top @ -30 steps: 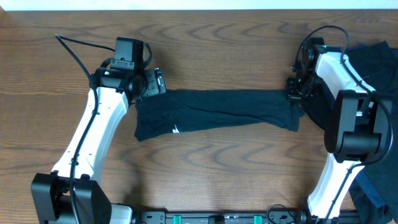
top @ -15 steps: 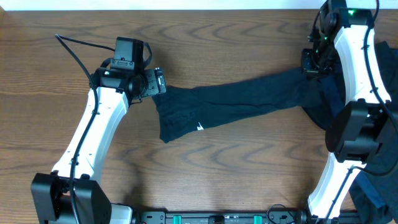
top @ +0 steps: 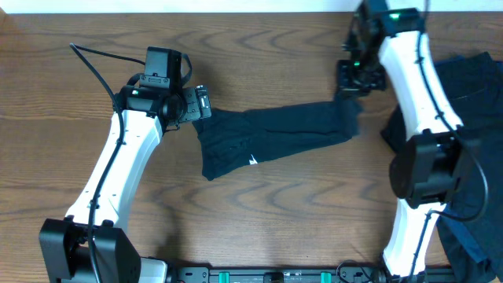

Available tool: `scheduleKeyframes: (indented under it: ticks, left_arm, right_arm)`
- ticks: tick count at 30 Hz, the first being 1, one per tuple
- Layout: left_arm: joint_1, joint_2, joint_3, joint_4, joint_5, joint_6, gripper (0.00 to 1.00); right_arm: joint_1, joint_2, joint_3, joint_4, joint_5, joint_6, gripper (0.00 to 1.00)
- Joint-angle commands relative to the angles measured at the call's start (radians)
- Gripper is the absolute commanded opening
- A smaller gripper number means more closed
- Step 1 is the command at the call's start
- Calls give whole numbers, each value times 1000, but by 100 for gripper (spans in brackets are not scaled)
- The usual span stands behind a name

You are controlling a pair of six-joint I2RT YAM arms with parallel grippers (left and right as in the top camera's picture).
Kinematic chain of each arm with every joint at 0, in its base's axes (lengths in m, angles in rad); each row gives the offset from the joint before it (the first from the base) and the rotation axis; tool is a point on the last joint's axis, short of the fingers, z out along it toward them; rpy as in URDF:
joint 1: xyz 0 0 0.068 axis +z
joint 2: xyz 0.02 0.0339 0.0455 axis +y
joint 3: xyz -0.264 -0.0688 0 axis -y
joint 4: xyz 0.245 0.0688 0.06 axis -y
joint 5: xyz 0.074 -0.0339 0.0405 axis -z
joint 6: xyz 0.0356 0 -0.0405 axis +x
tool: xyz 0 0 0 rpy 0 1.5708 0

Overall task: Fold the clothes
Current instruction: 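Lift the right end and fold it left over the strip toward the left gripper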

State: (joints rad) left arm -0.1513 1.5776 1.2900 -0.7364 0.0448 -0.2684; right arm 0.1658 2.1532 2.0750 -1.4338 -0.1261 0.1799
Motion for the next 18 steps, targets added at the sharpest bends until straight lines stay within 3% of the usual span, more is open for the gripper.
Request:
scheduleKeyframes:
  ticks: [1,18]
  left_arm:
    - [6,4,-10,-3,-12,5,98]
    - [6,4,-10,-3,-12,5,98]
  right_arm:
    - [51,7,18,23,-22,57,1]
    - [237,9,-64,175,-24,63,1]
